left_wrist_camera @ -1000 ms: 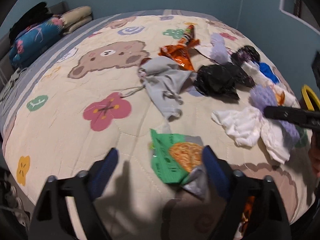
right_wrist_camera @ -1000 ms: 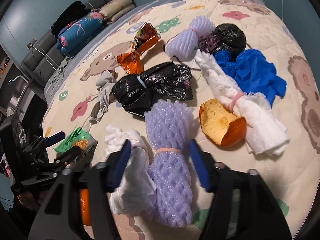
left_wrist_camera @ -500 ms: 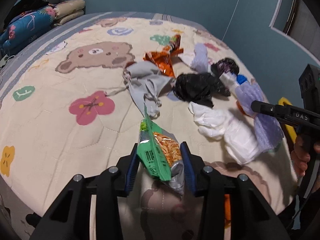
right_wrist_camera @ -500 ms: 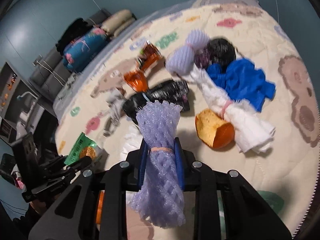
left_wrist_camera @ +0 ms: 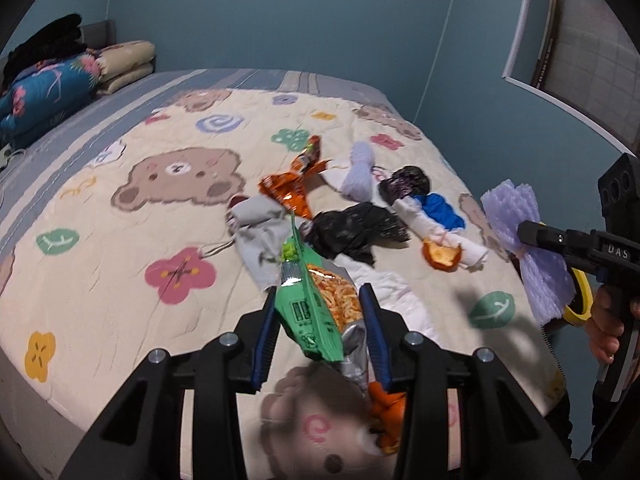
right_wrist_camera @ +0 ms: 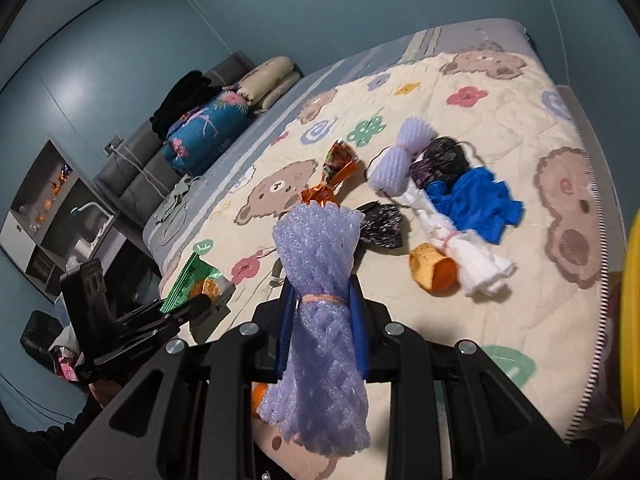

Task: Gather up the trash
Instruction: 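Carry the green snack bag and lavender foam net over the yellow-rimmed bin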

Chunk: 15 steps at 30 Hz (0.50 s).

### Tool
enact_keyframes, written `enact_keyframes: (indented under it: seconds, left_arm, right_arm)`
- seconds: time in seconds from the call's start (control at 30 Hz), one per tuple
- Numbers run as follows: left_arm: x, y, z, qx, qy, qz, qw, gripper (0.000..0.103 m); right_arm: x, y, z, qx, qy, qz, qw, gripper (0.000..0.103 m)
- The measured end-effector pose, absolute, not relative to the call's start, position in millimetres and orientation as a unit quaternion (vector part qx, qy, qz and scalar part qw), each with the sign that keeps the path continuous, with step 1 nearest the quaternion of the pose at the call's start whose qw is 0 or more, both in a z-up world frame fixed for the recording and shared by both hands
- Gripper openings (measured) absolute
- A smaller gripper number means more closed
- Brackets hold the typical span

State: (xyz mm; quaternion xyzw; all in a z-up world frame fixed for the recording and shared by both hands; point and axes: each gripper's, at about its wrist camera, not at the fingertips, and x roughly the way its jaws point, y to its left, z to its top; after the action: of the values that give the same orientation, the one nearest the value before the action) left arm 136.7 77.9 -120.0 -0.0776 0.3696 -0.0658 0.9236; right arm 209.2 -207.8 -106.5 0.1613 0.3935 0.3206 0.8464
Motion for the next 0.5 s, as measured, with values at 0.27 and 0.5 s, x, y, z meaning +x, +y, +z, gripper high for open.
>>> enact_keyframes:
  seconds: [0.27, 0.5]
  left_arm:
    - [148, 34, -96, -0.06, 0.36, -0.106, 0.925, 0.037]
    - [165, -15, -78, -0.046, 0.351, -0.153, 0.923, 0.037]
  right_arm:
    - [194, -257, -91, 0.186, 0.369, 0.293, 0.862, 0.025]
    - [182, -304, -73, 0.203, 0.338, 0.253, 0.883, 0.025]
